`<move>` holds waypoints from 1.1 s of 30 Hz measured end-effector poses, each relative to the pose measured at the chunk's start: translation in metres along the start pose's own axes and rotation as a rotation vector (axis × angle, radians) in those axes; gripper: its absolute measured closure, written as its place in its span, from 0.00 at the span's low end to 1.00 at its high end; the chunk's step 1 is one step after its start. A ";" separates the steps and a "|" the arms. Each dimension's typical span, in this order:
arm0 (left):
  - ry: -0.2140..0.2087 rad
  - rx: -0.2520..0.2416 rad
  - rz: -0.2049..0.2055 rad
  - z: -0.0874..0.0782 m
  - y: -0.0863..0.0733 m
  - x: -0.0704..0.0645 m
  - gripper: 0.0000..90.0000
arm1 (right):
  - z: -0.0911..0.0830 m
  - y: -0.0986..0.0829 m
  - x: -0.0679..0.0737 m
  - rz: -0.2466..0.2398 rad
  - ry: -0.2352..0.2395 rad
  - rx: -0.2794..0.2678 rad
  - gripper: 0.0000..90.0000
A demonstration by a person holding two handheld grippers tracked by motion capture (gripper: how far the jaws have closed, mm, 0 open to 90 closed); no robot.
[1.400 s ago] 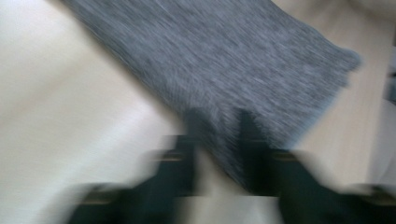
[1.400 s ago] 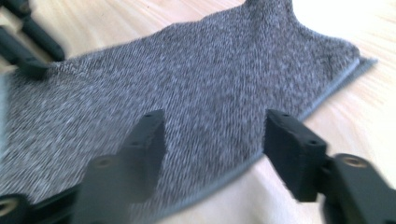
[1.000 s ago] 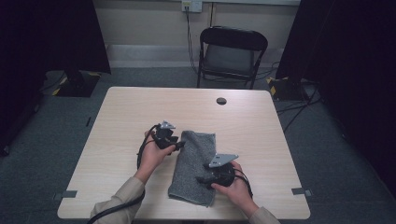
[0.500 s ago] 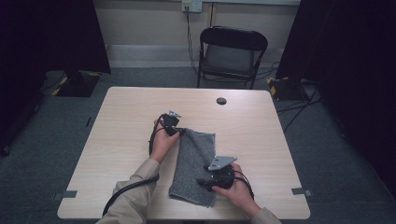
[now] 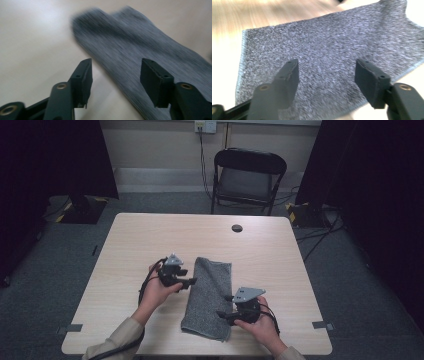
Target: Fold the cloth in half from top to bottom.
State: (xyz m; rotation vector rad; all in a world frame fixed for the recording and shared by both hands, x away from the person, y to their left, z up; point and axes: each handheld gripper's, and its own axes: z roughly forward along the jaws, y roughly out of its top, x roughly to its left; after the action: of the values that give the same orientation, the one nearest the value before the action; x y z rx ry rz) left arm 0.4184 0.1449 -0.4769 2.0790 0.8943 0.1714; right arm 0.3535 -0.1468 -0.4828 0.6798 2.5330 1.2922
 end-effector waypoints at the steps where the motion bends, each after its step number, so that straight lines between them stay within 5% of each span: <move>1: -0.001 0.003 0.000 -0.002 -0.007 -0.005 0.51 | -0.002 0.002 -0.005 0.022 -0.011 -0.021 0.43; 6: -0.035 0.055 -0.008 -0.011 -0.033 -0.023 0.52 | 0.001 0.011 -0.040 0.104 -0.131 -0.026 0.55; 11: -0.065 0.077 0.011 -0.016 -0.040 -0.034 0.58 | 0.020 0.013 -0.073 0.115 -0.212 -0.009 0.60; 14: -0.066 0.095 0.031 -0.018 -0.040 -0.036 0.71 | 0.038 0.025 -0.090 0.113 -0.283 -0.001 0.63; 18: -0.076 0.124 0.039 -0.019 -0.040 -0.041 0.82 | 0.062 0.032 -0.109 0.141 -0.318 0.037 0.71; 21: -0.083 0.134 0.017 -0.021 -0.043 -0.043 0.94 | 0.070 0.033 -0.114 0.142 -0.330 0.058 0.94; 23: -0.089 0.128 0.004 -0.024 -0.046 -0.042 0.97 | 0.069 0.032 -0.118 0.180 -0.356 0.050 0.97; 29: -0.064 0.120 0.007 -0.026 -0.047 -0.042 0.96 | 0.058 0.031 -0.123 0.189 -0.359 0.036 0.93; 30: -0.056 0.111 0.004 -0.027 -0.047 -0.042 0.93 | 0.055 0.030 -0.122 0.198 -0.353 0.025 0.87; 32: -0.021 0.074 0.004 -0.031 -0.046 -0.040 0.67 | 0.045 0.029 -0.119 0.189 -0.356 -0.009 0.72; 33: -0.033 0.061 0.024 -0.035 -0.046 -0.040 0.66 | 0.039 0.028 -0.115 0.178 -0.328 -0.032 0.67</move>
State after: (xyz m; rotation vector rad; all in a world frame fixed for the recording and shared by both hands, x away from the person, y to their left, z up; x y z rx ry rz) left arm 0.3499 0.1596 -0.4818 2.1442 0.8647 0.1242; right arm 0.4771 -0.1622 -0.4852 1.0369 2.2245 1.1593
